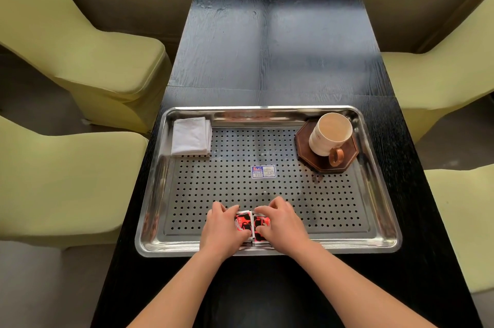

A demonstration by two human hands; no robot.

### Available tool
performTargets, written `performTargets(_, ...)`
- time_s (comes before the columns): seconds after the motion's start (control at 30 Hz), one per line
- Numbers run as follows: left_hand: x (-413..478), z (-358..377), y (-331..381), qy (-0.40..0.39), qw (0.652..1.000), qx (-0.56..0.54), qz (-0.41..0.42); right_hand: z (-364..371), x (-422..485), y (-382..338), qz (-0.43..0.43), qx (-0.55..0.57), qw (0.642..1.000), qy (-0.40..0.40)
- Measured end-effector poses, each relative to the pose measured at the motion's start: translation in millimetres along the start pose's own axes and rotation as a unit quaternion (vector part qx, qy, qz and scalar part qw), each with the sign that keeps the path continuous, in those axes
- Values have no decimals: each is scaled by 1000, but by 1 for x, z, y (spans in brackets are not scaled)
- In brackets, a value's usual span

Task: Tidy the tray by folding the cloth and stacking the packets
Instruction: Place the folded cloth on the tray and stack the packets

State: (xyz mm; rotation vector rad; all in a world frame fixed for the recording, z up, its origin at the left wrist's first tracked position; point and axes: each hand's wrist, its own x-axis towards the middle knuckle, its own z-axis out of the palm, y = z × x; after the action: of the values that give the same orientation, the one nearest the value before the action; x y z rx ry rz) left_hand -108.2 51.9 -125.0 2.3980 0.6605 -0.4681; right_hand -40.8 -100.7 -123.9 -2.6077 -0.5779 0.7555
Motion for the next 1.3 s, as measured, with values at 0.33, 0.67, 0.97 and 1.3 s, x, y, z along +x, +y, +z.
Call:
performTargets(0.33,1,0,2,8,997,-77,-17,-2,-6,6,48,58,997,32)
performTargets(0.67,-3,-8,-2,18,984,-167,-63,0,-12,5,75,75,994,39)
performTargets(0.97,-6,-7,5,-22,992,89,81,1,-16,5,37,-1,999,7)
performTargets(1.3,4,-12,-5,-39,990,89,103,-1,-2,4,27,-14,999,10)
